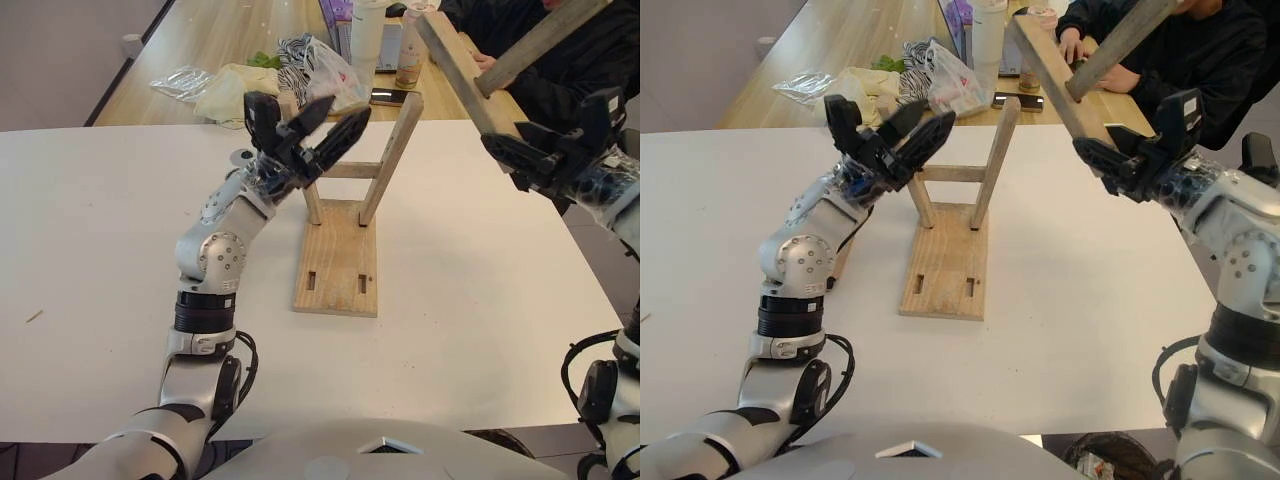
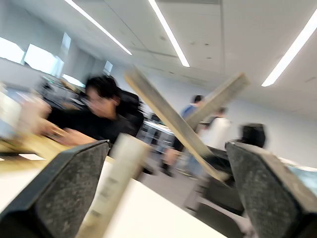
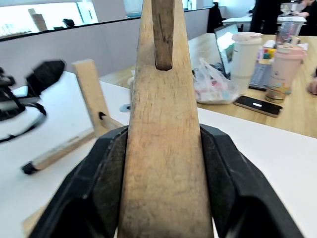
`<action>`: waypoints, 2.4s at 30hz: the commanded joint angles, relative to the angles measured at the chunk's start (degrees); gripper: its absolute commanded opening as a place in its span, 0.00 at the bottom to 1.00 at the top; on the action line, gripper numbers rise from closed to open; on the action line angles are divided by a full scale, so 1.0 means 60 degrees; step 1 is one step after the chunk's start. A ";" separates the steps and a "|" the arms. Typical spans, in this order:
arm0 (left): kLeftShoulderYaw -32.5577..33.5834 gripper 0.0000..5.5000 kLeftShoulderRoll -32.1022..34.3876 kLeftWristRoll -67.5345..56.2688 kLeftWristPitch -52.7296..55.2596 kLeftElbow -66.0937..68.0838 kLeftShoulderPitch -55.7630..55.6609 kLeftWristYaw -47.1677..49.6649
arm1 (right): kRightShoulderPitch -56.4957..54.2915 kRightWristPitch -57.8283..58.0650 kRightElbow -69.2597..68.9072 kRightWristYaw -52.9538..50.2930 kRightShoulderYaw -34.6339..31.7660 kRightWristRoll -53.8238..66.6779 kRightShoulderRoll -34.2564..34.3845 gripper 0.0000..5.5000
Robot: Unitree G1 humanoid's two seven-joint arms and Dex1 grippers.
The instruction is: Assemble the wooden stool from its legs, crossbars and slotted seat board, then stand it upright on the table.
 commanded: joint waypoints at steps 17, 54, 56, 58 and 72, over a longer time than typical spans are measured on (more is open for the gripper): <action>0.1407 0.66 -0.1866 -0.3768 0.1266 0.0599 -0.0970 0.0286 | -0.0266 0.1822 -0.0907 -0.3663 0.0451 0.7251 0.0707 0.37; 0.0048 0.37 0.2168 0.1884 -0.2060 0.1208 0.1130 -0.5197 | 0.3439 -0.1473 0.1995 0.0851 0.0686 0.3786 -0.0897 0.61; -0.0029 0.37 0.2369 0.2217 -0.2475 0.1442 0.1200 -0.5653 | 0.3437 -0.1484 0.2033 0.1058 0.0817 0.3522 -0.0834 0.61; -0.0099 0.37 0.2511 0.2468 -0.2758 0.1594 0.1263 -0.5977 | 0.3355 -0.1468 0.2097 0.1144 0.0857 0.3371 -0.0747 0.61; -0.0320 0.37 0.2815 0.3271 -0.3748 0.2052 0.1470 -0.6718 | 0.3408 -0.1313 0.1775 0.1146 0.0909 0.2909 -0.0390 0.61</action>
